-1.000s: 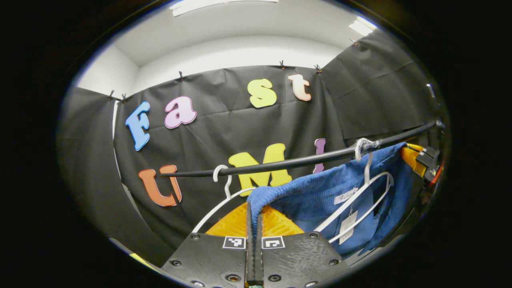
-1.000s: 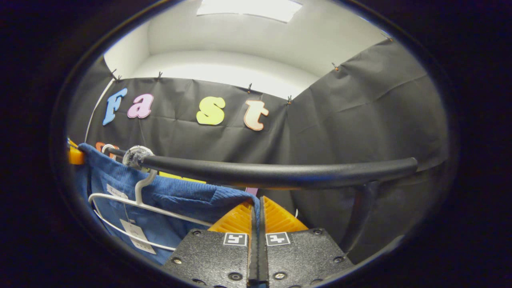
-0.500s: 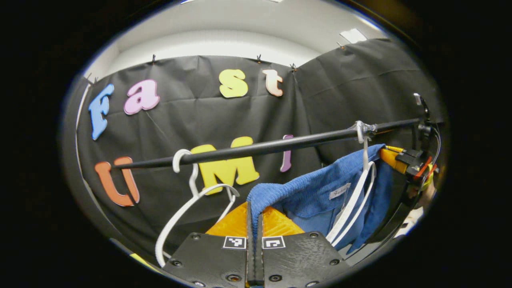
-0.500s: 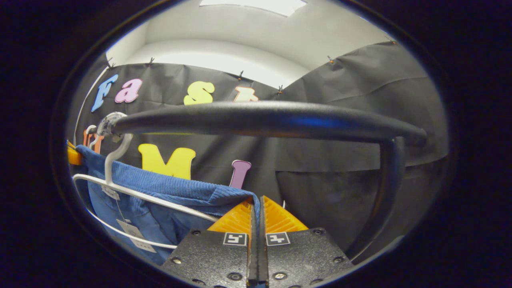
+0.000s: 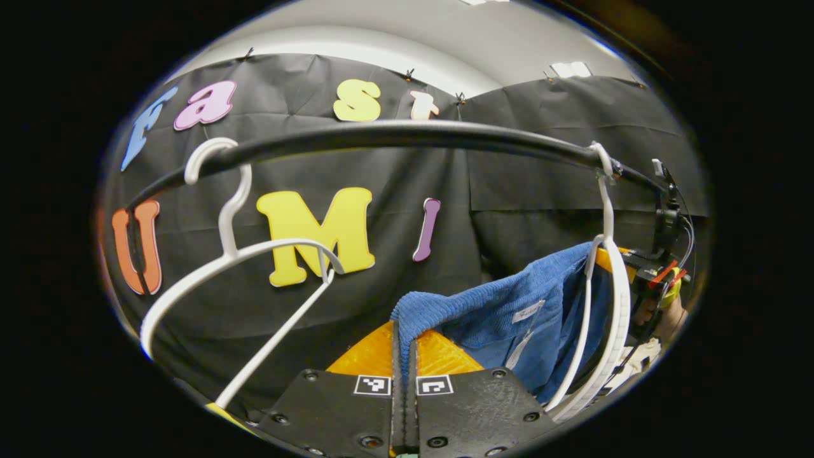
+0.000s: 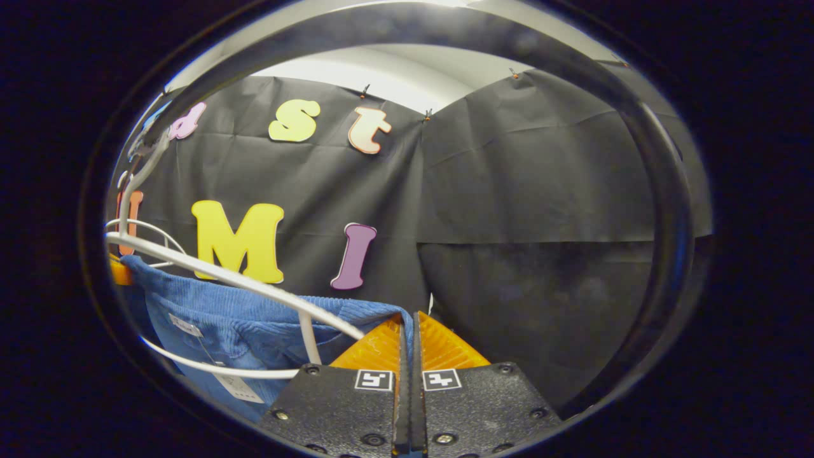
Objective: Grasp the clothes on the hanger with both hands and then place them into the laundry hamper below.
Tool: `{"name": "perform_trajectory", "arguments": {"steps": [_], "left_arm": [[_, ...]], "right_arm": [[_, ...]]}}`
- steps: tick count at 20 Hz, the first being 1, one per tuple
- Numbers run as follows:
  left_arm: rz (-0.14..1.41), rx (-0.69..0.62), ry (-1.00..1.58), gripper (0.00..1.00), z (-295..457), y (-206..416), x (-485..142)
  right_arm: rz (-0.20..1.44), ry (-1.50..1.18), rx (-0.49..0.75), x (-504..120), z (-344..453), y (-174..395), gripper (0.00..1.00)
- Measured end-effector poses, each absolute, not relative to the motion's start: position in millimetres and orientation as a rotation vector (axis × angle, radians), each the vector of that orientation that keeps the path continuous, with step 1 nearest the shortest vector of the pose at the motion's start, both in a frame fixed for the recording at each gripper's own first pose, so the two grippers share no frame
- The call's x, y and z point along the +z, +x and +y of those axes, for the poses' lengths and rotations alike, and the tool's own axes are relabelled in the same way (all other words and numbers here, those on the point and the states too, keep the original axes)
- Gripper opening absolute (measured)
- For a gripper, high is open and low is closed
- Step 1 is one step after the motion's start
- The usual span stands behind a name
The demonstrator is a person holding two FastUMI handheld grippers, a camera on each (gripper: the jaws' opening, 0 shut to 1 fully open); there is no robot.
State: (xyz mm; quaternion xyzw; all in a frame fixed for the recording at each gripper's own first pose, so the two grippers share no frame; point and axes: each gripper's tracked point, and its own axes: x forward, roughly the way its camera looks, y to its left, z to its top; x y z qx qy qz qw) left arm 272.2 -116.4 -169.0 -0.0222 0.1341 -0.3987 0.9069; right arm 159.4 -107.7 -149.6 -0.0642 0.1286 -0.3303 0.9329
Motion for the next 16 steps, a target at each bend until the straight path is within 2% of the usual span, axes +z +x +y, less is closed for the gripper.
{"name": "perform_trajectory", "arguments": {"steps": [1, 5, 6, 7, 8, 9, 10, 11, 12, 13, 15, 16], "left_arm": [[0.281, -0.831, -0.075, 0.01, -119.5, 271.5, -170.3], [0.277, -0.842, -0.181, 0.01, -116.7, 269.5, -165.0], [0.279, -0.846, -0.193, 0.05, -117.3, 270.3, -162.3], [0.293, -0.868, -0.207, 0.05, -118.2, 268.7, -160.4], [0.322, -0.900, -0.207, 0.01, -115.8, 263.3, -162.5], [0.323, -0.913, -0.205, 0.05, -110.1, 260.8, -164.0], [0.336, -0.925, -0.220, 0.05, -102.4, 257.9, -167.1], [0.346, -0.929, -0.239, 0.01, -98.9, 254.3, -168.4], [0.350, -0.927, -0.249, 0.05, -98.1, 254.0, -171.9], [0.350, -0.931, -0.248, 0.00, -97.2, 253.2, -175.3], [0.381, -0.937, -0.265, 0.01, -94.8, 252.0, -185.5], [0.392, -0.947, -0.274, 0.05, -94.2, 250.5, -186.4]], "right_arm": [[0.270, -0.139, -0.679, -152.6, -108.5, 157.7, 0.04], [0.289, -0.150, -0.665, -160.4, -102.3, 149.5, 0.04], [0.297, -0.159, -0.654, -163.0, -98.6, 147.9, 0.04], [0.309, -0.169, -0.649, -167.1, -96.6, 144.7, 0.04], [0.318, -0.166, -0.640, -169.5, -96.0, 141.0, 0.04], [0.327, -0.152, -0.630, -172.4, -93.6, 139.0, 0.04], [0.332, -0.141, -0.620, -175.8, -90.8, 136.8, 0.04], [0.334, -0.145, -0.615, -177.6, -88.5, 134.8, 0.04], [0.336, -0.157, -0.611, -178.3, -85.9, 132.0, 0.04], [0.337, -0.168, -0.608, -180.3, -84.2, 131.3, 0.04], [0.350, -0.160, -0.599, -184.5, -82.4, 126.6, 0.04], [0.352, -0.161, -0.599, -184.0, -83.2, 126.3, 0.04]]}}
